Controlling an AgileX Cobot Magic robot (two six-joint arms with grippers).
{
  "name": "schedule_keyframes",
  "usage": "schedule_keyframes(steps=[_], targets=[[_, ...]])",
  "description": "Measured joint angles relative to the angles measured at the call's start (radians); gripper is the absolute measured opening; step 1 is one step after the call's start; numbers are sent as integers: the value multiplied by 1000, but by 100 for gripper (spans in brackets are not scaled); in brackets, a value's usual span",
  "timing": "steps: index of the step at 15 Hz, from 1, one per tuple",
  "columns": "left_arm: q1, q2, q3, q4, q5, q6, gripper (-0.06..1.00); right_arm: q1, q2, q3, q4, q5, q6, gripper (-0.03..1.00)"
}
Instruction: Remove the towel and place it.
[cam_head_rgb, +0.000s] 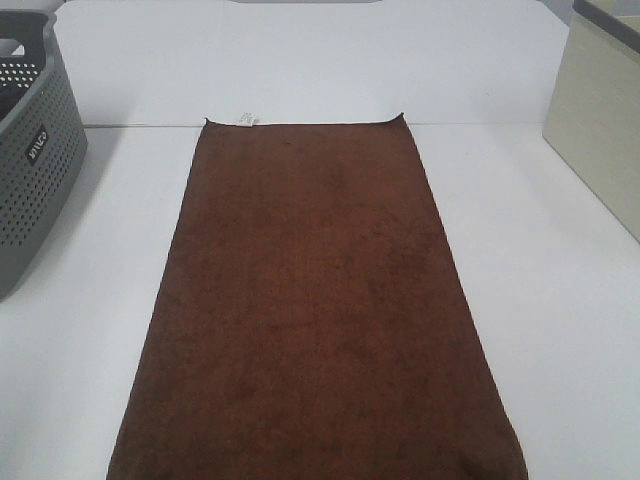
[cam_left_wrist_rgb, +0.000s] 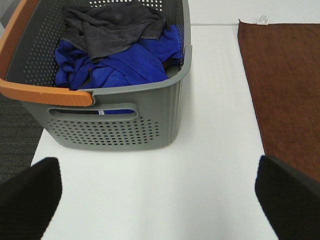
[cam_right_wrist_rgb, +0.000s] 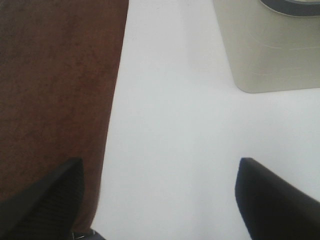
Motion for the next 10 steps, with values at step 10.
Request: schedule_keyframes(steps=[10], targets=[[0, -411, 181, 5, 176, 62, 98, 0, -351, 223, -85, -8, 0, 79]])
